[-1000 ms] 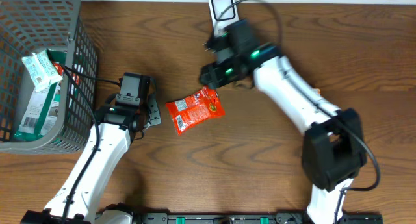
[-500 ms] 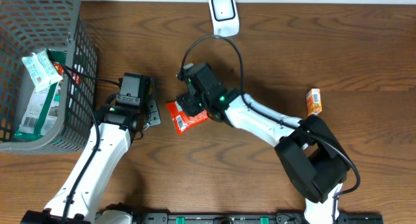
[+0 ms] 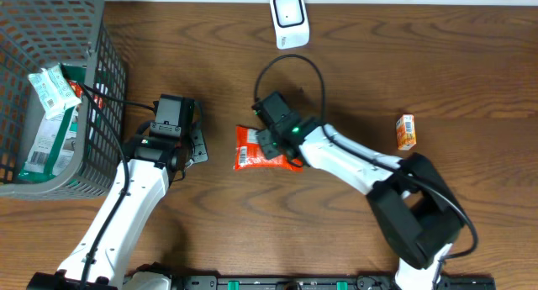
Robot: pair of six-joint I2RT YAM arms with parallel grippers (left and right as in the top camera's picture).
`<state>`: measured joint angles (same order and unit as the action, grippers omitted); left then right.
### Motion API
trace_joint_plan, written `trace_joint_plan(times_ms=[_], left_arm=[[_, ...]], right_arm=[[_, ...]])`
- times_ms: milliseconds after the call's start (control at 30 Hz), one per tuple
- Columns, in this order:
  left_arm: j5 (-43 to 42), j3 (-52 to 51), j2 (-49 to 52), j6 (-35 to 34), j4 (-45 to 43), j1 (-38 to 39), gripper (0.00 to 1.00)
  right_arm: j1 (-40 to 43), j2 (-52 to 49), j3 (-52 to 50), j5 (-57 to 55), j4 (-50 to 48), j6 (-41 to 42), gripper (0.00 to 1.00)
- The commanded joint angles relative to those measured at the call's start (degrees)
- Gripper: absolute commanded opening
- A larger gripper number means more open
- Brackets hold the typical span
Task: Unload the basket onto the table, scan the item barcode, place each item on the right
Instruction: 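Move the right gripper to the red packet and grasp it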
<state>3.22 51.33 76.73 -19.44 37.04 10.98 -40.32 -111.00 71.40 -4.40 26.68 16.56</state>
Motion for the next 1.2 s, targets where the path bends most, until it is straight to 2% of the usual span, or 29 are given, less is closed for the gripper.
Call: trace_joint_plan(times_ms=[0,167,333,500,700,1000,1167], left_arm=[[0.87,-0.55,0.44,0.09,-0.04,-0.20,0.44],[0.87,-0.55,0.44,0.09,-0.02,-0.20,0.44],[0.87,-0.55,0.44,0.09,-0.04,-0.20,0.44],[0.87,-0.55,0.44,0.09,-0.07,-0.20,0.49],[0.85,-0.55,0.44,0.09,-0.04,-0.20,0.49],[0.85,-0.55,0.44,0.09,-0.04,-0.20,0.50],[0.87,-0.55,0.44,0.09,-0.04,-0.20,0.50]], right_arm=[[0.96,3.98,-0.68,-2.80,4.63,1.88,0.51],[0.35,5.38,-0.68,-1.33,11.69,0.61,0.59],[0.09,5.46,-0.02,0.35,11.89,-12.26,0.66],[-0.07,5.44,0.37,9.73,9.44,-24.70,0.64],[-1.05,5.27,0.33,9.86,7.30,-35.95,0.63],[-0.98,3.69,0.04,9.94,1.27,-36.94,0.56],[-1.03,1.07,0.04,10.12,0.26,-36.96,0.56]])
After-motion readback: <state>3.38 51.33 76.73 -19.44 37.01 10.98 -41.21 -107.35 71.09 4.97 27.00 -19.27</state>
